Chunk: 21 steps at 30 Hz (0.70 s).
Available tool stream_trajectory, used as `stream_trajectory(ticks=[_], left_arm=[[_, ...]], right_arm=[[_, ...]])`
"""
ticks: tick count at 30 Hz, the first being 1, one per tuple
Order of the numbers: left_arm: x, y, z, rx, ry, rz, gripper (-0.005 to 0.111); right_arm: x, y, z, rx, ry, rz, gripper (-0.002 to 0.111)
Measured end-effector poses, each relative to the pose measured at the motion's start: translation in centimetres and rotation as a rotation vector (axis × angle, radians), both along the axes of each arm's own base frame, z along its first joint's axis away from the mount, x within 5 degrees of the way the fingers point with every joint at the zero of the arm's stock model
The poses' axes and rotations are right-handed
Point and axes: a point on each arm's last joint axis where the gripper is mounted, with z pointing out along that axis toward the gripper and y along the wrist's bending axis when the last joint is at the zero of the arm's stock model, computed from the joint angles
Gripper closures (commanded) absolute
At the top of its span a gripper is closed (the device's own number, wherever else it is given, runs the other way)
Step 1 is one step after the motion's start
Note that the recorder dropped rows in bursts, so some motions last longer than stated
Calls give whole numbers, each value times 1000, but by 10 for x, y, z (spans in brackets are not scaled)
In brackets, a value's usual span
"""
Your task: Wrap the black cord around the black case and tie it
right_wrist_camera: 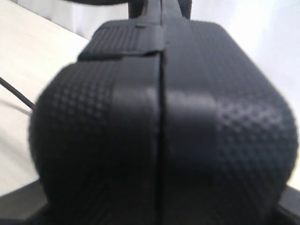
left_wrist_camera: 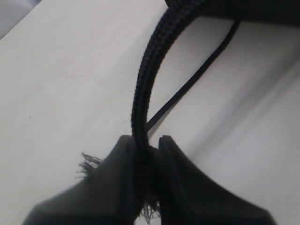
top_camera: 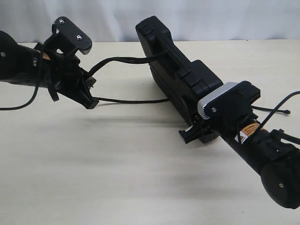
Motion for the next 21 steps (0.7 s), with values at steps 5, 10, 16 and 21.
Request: stream_trajectory(ticks=[5, 10, 16, 21], left_arm=[[1, -3, 2, -23, -2, 16, 107], [-1, -13, 1, -26, -8, -9, 107], [-1, -12, 1, 37, -25, -32, 107], [-2, -3, -3, 159, -1, -20, 107]], right_arm=[[0, 0, 0, 5, 1, -1, 104], [0, 0, 0, 16, 6, -4, 104], [0, 0, 1, 26, 8, -8, 104], [0, 0, 1, 29, 9, -8, 104]])
